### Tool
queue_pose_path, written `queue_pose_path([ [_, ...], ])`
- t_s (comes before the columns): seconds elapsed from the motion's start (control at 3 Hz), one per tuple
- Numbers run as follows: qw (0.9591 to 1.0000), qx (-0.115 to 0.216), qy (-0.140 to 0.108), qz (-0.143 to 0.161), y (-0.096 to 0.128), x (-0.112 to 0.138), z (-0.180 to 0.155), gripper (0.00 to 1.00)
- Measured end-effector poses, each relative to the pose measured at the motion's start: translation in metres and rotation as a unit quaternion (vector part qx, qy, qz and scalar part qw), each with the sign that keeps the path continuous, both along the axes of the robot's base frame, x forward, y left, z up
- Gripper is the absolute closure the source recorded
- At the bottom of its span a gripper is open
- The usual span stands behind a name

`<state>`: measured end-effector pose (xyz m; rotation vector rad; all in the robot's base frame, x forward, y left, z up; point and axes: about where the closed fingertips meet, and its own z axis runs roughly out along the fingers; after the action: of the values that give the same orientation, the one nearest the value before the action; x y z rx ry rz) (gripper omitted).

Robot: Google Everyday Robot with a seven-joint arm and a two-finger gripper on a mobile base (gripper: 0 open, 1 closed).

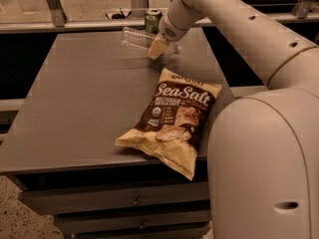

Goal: Move water bottle near brown chip bag

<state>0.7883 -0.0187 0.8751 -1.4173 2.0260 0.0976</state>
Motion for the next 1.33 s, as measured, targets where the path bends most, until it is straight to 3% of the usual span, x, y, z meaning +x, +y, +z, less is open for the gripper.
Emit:
queue_pose_path([
  [0.33,0.9964,-0.047,-0.012,0.07,0.001,-0.028,0.024,1.0],
  [0.67,0.9783,-0.134,0.006,0.157,-0.001,-0.059,0.018,1.0],
  [1.0,0.9451,-0.22,0.031,0.239,-0.002,-0.083,-0.005,1.0],
  [1.33,0.9166,-0.267,0.046,0.294,0.0,-0.096,-0.019,1.0],
])
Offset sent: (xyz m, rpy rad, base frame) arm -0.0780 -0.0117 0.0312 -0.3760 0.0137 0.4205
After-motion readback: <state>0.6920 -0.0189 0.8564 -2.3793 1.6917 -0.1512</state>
